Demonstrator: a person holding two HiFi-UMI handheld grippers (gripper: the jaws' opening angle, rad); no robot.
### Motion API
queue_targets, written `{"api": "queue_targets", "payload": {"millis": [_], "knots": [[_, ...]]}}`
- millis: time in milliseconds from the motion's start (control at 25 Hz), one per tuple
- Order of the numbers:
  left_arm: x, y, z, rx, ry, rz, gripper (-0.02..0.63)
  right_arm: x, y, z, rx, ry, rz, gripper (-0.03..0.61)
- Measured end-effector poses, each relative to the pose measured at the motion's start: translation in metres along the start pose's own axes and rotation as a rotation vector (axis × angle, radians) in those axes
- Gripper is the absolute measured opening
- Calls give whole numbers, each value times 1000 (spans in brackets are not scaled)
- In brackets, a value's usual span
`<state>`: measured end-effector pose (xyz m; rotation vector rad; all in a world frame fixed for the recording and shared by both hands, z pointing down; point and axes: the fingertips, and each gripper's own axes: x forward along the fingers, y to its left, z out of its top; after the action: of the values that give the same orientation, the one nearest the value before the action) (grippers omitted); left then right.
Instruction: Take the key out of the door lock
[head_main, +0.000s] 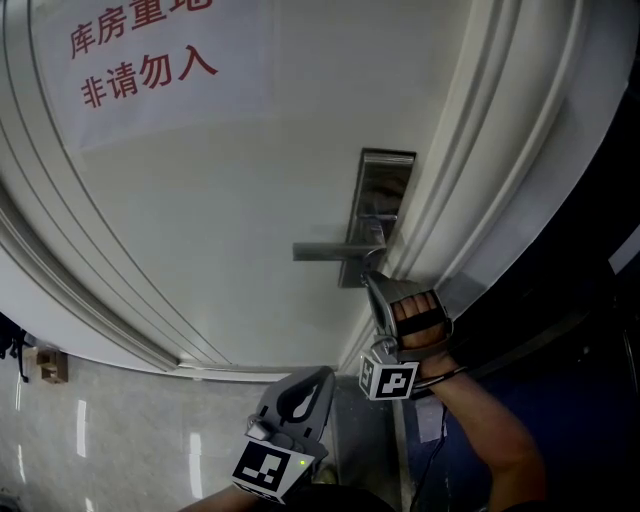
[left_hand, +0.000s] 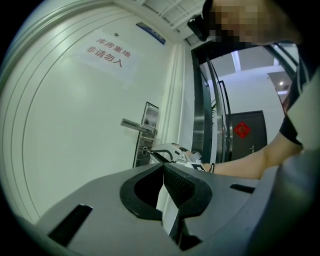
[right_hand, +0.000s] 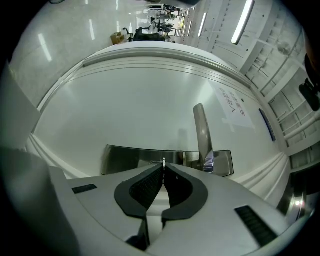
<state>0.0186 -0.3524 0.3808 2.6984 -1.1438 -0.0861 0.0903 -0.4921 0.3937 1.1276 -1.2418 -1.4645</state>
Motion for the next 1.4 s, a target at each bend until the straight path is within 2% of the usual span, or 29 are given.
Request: {"api": "queue_targets", "payload": {"millis": [280, 480, 600, 920, 1040, 1160, 1400], "knots": [[-7, -14, -1, 10, -2, -4, 6, -30, -5, 4, 76, 12, 23, 21], [-14, -29, 3, 25, -16, -9, 6, -62, -21, 12, 216, 12, 40, 21], [-22, -38, 5, 30, -26, -4, 6, -85, -35, 17, 369, 10, 52, 21], [-39, -62, 8, 63, -40, 8, 6, -151, -63, 24, 896, 2, 116, 21], [-42, -75, 10, 81, -52, 2, 6, -167, -71, 20, 1020, 8, 123, 21], [-44, -87, 13, 94, -60, -4, 6, -178, -73, 19, 1021, 4, 115, 21], [-47, -104, 16, 109, -66, -10, 6, -181, -78, 25, 861, -29, 109, 21]]}}
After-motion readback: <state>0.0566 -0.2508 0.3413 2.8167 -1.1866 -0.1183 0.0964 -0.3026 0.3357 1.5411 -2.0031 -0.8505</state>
